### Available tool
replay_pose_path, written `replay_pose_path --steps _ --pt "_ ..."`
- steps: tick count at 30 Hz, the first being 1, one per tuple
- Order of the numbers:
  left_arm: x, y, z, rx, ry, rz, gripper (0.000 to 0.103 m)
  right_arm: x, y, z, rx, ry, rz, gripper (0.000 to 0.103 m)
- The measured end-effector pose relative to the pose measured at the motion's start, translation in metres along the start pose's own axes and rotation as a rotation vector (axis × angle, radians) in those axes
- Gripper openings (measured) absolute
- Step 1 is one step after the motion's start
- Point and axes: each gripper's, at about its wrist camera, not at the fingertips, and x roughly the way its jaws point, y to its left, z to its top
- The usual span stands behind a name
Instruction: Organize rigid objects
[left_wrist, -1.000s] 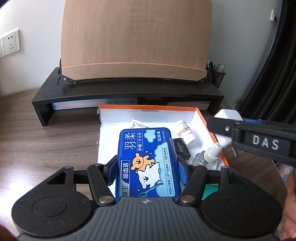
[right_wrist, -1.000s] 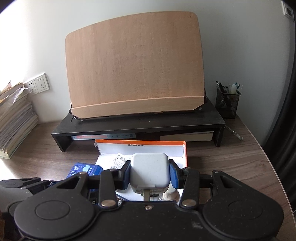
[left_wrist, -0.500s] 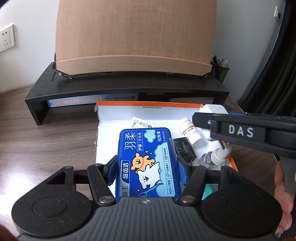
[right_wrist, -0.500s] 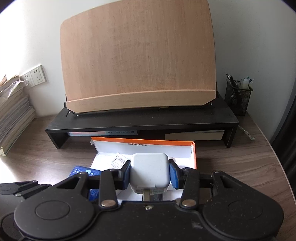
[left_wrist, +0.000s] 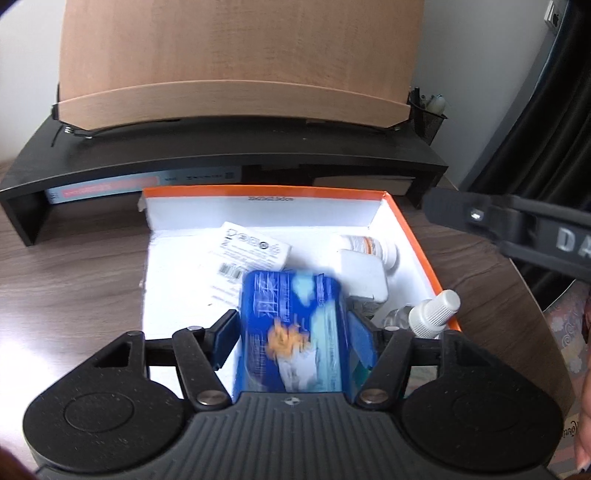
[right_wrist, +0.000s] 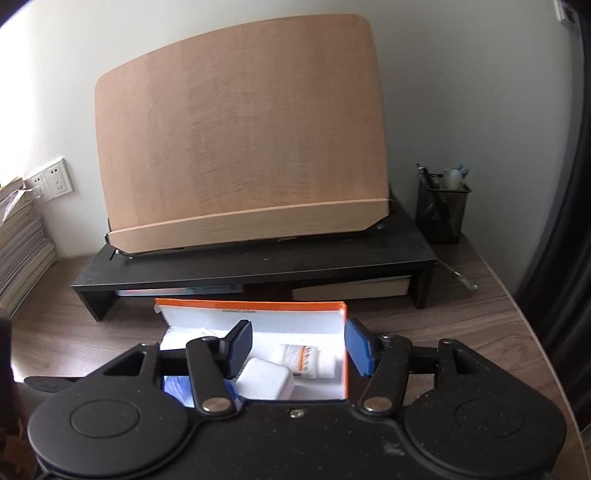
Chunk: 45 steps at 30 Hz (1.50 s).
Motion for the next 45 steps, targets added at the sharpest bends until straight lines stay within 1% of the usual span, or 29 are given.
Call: replay_pose_path --steps 4,6,7,9,11,14,17,20,24,26,30,35,39,45 --pt "-0.006 0.0 0.001 -0.024 -0.013 0.018 0.079 -0.01 -0.007 -0.003 -0.001 -0.003 0.002 0.072" --pt "-0.013 0.0 0.0 -0.029 -0.02 0.035 0.085 -0.017 -0.008 -0.006 -0.016 -0.006 -0.007 0.075" --pt "-0.018 0.0 0.0 -0.026 -0.025 0.045 0.087 -0.021 -0.009 -0.007 -0.015 -0.008 -0.008 0.075" --pt "-0.029 0.0 -0.002 -0.022 -0.032 0.059 0.095 -0.032 -0.011 -0.011 -0.001 -0.011 -0.003 0.079" --pt "-0.044 0.0 -0.006 -0.021 -0.044 0.079 0.097 -0.046 -0.012 -0.016 0.01 -0.019 -0.007 0.079" --pt "-0.066 -0.001 -0.014 -0.011 -0.051 0.094 0.103 -0.067 -0.009 -0.025 0.006 -0.027 -0.016 0.08" --pt "-0.09 -0.001 -0.028 -0.004 -0.049 0.118 0.103 -0.091 -0.006 -0.038 0.019 -0.027 -0.026 0.081" --pt "-0.109 -0.002 -0.045 -0.011 -0.035 0.14 0.103 -0.113 0.001 -0.054 0.019 -0.009 -0.027 0.083" --pt "-0.129 -0.003 -0.072 -0.036 -0.022 0.163 0.103 -0.134 0.013 -0.082 0.005 0.043 -0.02 0.083" --pt "-0.136 -0.004 -0.084 -0.029 -0.006 0.177 0.103 -0.143 0.017 -0.095 0.012 0.07 -0.027 0.084" --pt "-0.146 -0.011 -0.1 -0.024 -0.007 0.188 0.103 -0.156 0.025 -0.114 0.003 0.12 -0.027 0.084" --pt "-0.156 -0.012 -0.112 -0.052 -0.005 0.191 0.103 -0.171 0.028 -0.123 0.005 0.123 -0.024 0.084" --pt "-0.163 -0.019 -0.118 -0.039 -0.021 0.205 0.103 -0.18 0.028 -0.126 0.003 0.116 -0.026 0.084" --pt "-0.165 -0.026 -0.12 -0.029 -0.025 0.206 0.103 -0.186 0.025 -0.127 0.007 0.111 -0.029 0.084"
